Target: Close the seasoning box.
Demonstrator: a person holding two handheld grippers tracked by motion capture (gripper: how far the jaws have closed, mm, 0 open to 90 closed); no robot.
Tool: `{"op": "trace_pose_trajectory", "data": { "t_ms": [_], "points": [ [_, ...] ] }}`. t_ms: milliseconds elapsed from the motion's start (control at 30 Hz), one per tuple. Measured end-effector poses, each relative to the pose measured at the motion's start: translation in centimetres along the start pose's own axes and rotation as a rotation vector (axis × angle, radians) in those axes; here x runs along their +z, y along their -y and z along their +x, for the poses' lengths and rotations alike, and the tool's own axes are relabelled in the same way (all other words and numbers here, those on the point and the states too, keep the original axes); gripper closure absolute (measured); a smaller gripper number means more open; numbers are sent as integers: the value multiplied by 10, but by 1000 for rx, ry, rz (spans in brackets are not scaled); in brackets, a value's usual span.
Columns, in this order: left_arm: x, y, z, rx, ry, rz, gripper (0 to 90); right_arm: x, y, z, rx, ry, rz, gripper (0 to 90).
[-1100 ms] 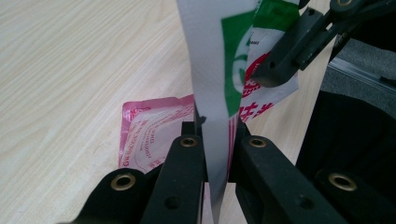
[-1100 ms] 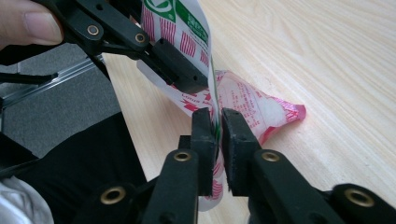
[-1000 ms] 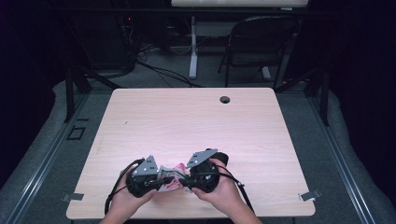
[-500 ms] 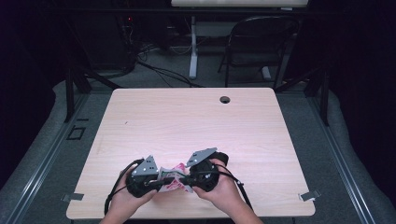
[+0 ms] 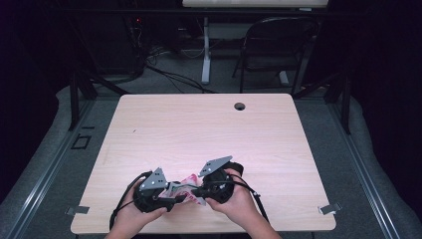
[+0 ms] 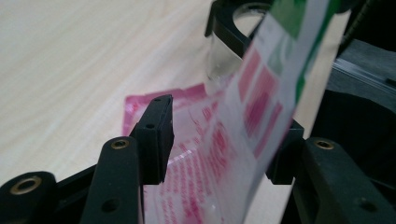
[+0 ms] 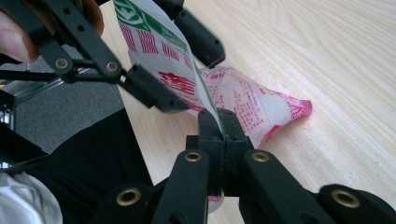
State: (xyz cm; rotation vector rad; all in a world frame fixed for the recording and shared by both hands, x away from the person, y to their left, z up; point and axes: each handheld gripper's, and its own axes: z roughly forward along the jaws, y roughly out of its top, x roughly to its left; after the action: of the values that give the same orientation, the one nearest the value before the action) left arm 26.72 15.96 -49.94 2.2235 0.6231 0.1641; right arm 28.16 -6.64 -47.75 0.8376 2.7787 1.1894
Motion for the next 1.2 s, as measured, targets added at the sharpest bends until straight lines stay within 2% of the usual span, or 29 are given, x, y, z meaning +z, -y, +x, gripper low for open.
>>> {"op": "trace_pose_trajectory", "data": {
  "t_ms": [167, 233, 300, 367, 467, 567, 867, 967, 1200],
  "points": [
    [0, 11, -2, 16, -33, 27, 445, 0, 0, 0, -7, 0, -1, 900],
    [-2, 16, -2, 37, -64, 15, 431, 0, 0, 1, -6, 1, -3, 900],
    [-4, 21, 0, 39, -79, -12, 417, 1, 1, 1, 0, 2, -9, 900],
    [-6, 26, 3, 12, -84, -20, 416, 1, 0, 1, -1, 2, -8, 900],
    [-7, 33, 5, -5, -107, -23, 381, 0, -1, 1, -3, 2, 0, 900],
    [-5, 38, 3, 8, -109, -6, 387, 0, -1, 1, -6, 5, 5, 900],
    [4, 50, 5, 42, -112, -9, 417, -1, -4, 0, -4, 6, -7, 900],
    [5, 53, 8, 36, -114, -9, 421, 0, -6, 1, -7, 15, -24, 900],
    [11, 59, 12, 34, -112, -21, 417, -1, -13, -2, -14, 12, -25, 900]
  ]
}}
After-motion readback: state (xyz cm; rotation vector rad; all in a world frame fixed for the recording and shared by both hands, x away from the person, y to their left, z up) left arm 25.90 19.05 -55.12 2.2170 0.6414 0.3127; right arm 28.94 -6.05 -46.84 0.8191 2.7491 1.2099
